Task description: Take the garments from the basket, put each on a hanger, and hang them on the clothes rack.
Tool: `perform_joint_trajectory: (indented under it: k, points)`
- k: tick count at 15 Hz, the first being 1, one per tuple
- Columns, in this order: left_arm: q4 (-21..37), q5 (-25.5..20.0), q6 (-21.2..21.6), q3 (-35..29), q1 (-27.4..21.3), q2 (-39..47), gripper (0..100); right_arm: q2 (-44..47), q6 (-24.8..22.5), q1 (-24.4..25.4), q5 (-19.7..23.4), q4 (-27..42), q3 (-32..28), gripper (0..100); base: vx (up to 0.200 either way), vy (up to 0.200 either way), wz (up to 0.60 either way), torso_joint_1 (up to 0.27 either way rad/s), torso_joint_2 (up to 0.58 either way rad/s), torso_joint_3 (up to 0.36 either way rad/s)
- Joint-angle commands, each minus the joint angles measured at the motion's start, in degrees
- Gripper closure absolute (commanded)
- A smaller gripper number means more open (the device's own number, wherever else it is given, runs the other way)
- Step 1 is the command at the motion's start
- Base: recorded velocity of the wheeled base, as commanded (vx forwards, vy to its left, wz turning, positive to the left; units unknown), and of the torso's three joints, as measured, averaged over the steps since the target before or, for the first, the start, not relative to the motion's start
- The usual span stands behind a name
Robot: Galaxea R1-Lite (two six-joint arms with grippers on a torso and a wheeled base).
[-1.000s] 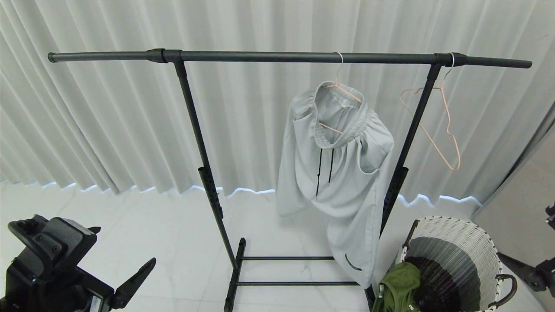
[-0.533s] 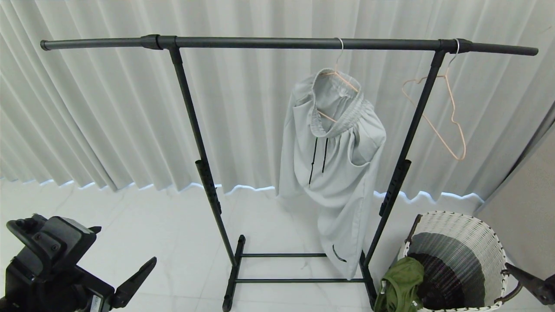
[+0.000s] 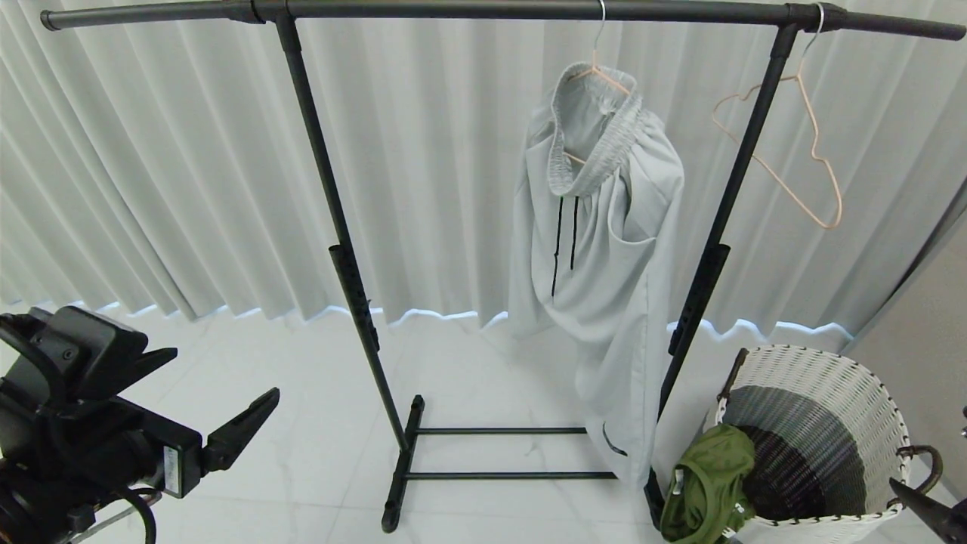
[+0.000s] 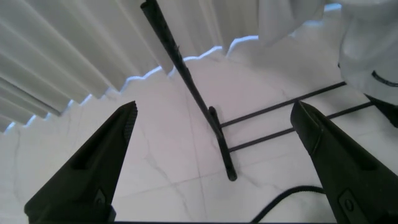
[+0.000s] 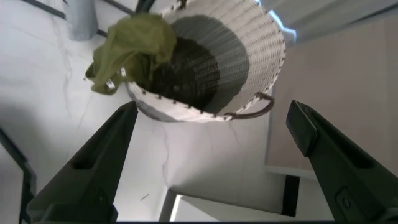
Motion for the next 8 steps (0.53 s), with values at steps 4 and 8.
perform_joint_trajectory:
  k: [4, 8]
  points:
    - [-0.01, -0.14, 0.34, -0.54, -0.98, 0.94, 0, 0.3, -0.73, -2.41, -0.1, 0.36, 1.1, 0, 0.0, 0.0, 0.0, -0.178, 0.47, 0.295]
    - [-0.01, -0.14, 0.43, -0.72, -1.77, 0.94, 0, 0.3, -0.73, -2.59, -0.98, 0.01, 2.95, 0, 0.0, 0.0, 0.0, -0.149, 0.45, 0.301]
